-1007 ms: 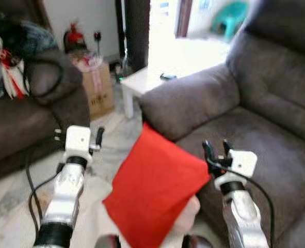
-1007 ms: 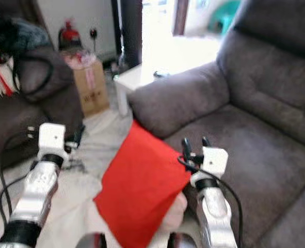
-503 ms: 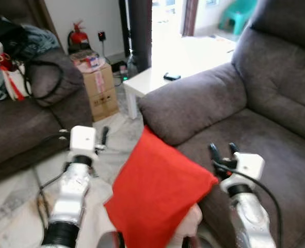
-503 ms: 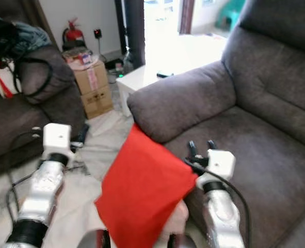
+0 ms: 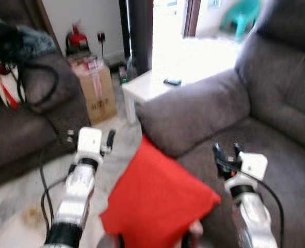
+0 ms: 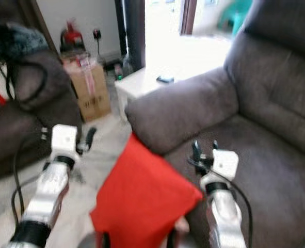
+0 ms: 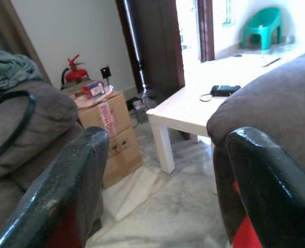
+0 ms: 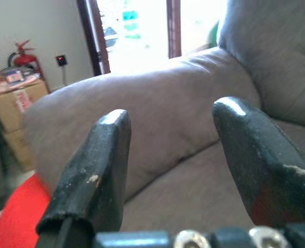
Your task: Move the pillow to the sofa from floor
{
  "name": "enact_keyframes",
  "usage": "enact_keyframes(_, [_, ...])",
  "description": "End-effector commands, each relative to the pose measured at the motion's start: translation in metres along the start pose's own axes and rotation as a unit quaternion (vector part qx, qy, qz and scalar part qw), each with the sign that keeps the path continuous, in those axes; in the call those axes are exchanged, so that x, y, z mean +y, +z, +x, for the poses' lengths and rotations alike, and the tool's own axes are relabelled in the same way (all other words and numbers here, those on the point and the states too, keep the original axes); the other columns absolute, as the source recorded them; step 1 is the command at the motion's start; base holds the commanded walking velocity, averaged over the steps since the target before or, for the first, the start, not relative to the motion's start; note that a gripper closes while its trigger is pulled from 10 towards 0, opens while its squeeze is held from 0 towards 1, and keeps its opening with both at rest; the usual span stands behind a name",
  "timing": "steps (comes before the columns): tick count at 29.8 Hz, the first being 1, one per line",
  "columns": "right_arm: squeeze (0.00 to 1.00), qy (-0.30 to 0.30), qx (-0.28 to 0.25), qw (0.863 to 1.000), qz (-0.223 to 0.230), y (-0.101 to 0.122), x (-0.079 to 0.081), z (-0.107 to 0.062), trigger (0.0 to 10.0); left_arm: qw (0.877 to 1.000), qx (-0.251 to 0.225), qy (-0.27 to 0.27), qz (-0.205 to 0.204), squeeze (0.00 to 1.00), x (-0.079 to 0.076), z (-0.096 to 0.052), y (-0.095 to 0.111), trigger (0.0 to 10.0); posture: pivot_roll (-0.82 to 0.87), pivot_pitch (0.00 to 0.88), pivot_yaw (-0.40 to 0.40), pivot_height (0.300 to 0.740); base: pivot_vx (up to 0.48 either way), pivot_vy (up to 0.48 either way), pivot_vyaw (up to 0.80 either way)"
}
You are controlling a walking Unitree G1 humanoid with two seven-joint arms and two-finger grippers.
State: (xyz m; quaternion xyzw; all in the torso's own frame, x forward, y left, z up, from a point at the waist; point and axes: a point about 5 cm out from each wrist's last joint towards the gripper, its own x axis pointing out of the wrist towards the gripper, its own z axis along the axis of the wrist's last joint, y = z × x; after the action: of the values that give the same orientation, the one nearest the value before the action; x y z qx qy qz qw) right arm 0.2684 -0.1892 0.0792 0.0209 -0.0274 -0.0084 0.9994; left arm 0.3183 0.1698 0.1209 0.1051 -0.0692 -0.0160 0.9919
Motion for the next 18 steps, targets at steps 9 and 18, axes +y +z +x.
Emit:
enact_keyframes(9, [0.00,0.001,0.013,1.000,0.005,-0.006,0.004,-0.001,10.0,1.000,0.013,-0.015,-0.005,0.00,0.000,-0.002,-0.004,10.0,-0.01,0.000,0.001,0.612,0.000,0.000,0.00])
enact_keyframes(18, [0.00,-0.033,0.039,0.998,0.031,-0.021,-0.004,-0.007,10.0,0.999,0.022,0.014,0.018,0.00,0.011,-0.011,-0.013,10.0,-0.01,0.000,-0.001,0.612,0.000,0.000,0.00])
